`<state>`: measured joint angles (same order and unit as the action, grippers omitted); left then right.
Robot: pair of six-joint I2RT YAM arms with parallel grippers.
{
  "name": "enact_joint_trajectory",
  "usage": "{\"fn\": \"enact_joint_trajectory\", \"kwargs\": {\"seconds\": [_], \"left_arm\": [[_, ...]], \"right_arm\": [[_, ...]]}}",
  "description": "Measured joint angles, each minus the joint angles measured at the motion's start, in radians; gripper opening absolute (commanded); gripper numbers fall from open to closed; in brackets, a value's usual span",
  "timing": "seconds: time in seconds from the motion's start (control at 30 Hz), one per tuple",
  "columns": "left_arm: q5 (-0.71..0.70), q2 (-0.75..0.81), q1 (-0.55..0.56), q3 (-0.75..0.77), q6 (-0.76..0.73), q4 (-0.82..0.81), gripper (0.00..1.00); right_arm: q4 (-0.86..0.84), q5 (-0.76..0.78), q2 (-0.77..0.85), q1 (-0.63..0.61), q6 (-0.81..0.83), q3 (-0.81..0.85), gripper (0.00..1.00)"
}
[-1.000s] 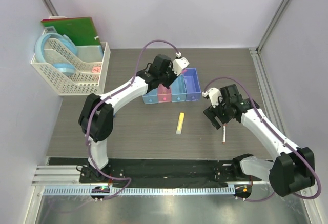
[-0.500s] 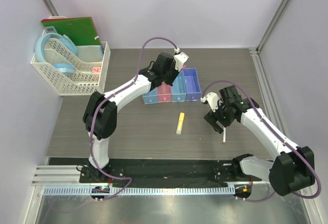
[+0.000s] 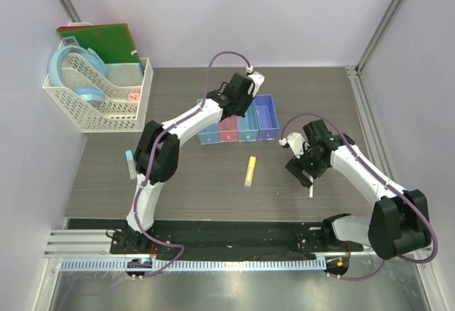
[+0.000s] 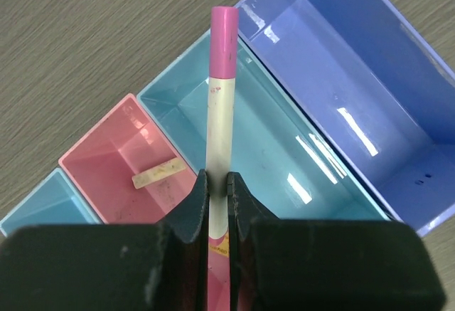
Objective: Sort the stationery into containers
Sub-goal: Place the pen in the storage box, then pick up the stationery from the center of the board.
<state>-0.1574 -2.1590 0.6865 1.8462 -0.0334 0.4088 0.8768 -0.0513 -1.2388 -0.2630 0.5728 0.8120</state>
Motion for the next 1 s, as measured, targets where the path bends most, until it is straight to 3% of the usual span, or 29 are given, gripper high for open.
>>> {"fn": "enact_joint_trajectory", "kwargs": {"seconds": [0.2, 0.47, 0.8, 0.97, 1.0], "left_arm": [[-0.035, -0.055, 0.008, 0.101, 0.032, 0.076, 0.01], [-0.043, -0.060, 0.025, 0.106, 0.057, 0.143, 0.03], [-0.060, -0.097, 0.039, 0.151, 0.057, 0.180, 0.12], [-0.066, -0.101, 0.040, 0.155, 0.056, 0.180, 0.20], [-0.068, -0.102, 0.040, 0.157, 0.056, 0.181, 0.25]], "right_arm": [[0.000, 0.024, 0.000, 0.043, 0.003, -0.017, 0.84], [0.004, 0.025, -0.014, 0.069, 0.013, -0.055, 0.82], [-0.002, -0.001, -0.109, 0.071, 0.025, -0.055, 0.76], [-0.013, -0.014, -0.146, 0.071, 0.025, -0.055, 0.65], [-0.017, -0.016, -0.150, 0.071, 0.025, -0.055, 0.62]]}}
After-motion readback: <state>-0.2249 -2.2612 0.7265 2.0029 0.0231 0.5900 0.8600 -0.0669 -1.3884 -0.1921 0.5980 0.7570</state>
